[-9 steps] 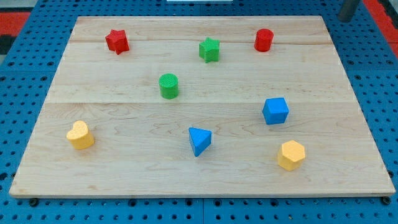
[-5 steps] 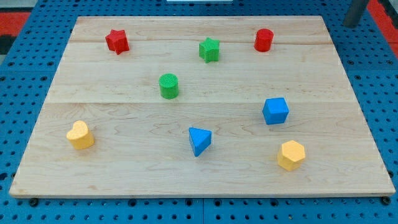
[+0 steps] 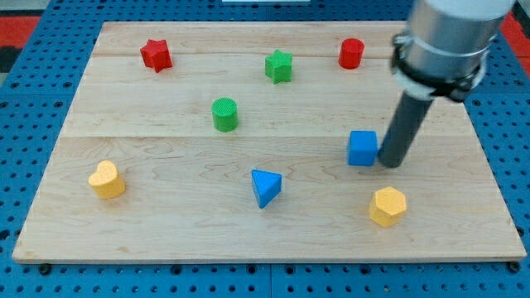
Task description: Move the blue cube to the left side slightly
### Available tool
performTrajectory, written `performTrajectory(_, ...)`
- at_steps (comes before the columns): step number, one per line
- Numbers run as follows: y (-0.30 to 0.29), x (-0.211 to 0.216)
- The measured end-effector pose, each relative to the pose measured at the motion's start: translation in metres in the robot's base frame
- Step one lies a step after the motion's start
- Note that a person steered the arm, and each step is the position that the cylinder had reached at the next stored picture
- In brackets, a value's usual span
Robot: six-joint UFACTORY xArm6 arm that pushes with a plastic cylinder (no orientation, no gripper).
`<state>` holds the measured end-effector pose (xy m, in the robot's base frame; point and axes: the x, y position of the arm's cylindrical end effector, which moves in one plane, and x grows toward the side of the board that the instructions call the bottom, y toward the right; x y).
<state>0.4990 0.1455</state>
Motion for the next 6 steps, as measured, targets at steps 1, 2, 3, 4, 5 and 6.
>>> performTrajectory(1,-0.004,0.005)
performTrajectory(2,-0.004,0.005)
performTrajectory(3,-0.004,0.005)
performTrajectory(4,0.007,0.008)
performTrajectory(5,0.061,0.022)
performTrajectory(6,0.132,0.029)
